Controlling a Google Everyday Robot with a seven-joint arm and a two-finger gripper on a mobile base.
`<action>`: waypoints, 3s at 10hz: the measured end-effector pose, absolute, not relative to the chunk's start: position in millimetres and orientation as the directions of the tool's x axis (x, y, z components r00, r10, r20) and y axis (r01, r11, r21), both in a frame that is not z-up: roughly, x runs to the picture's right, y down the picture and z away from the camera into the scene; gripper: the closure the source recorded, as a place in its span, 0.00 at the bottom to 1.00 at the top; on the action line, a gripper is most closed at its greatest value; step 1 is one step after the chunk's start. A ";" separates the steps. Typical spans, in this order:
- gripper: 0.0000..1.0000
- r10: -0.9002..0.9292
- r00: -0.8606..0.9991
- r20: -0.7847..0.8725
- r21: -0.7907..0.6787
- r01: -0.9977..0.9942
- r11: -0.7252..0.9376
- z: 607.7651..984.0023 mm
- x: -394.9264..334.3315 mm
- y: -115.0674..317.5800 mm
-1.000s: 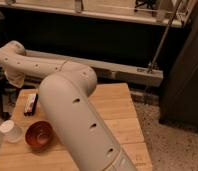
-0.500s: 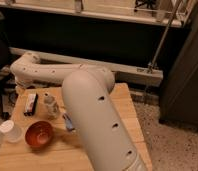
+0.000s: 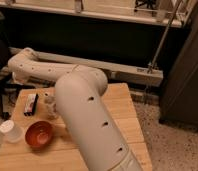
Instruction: Push the eraser across the table
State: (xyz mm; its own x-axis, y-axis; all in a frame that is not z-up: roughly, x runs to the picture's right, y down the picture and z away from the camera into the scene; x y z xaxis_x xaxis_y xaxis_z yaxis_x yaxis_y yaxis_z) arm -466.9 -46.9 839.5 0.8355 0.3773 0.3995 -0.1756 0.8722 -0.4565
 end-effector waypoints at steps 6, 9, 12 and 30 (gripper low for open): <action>1.00 0.233 0.885 0.404 -0.541 0.026 0.841 862.9 -506.1 14.1; 1.00 0.144 0.923 0.357 -0.571 0.094 0.815 877.4 -494.3 32.5; 1.00 0.094 0.942 0.322 -0.608 0.130 0.783 887.2 -488.1 48.5; 1.00 -0.037 0.955 0.293 -0.632 0.223 0.742 913.4 -483.1 81.7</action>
State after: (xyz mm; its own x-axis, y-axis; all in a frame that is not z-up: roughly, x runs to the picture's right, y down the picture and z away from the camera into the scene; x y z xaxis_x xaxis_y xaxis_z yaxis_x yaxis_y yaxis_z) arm -483.1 81.7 913.4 0.9555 -0.0372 0.2927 0.2225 0.7423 -0.6321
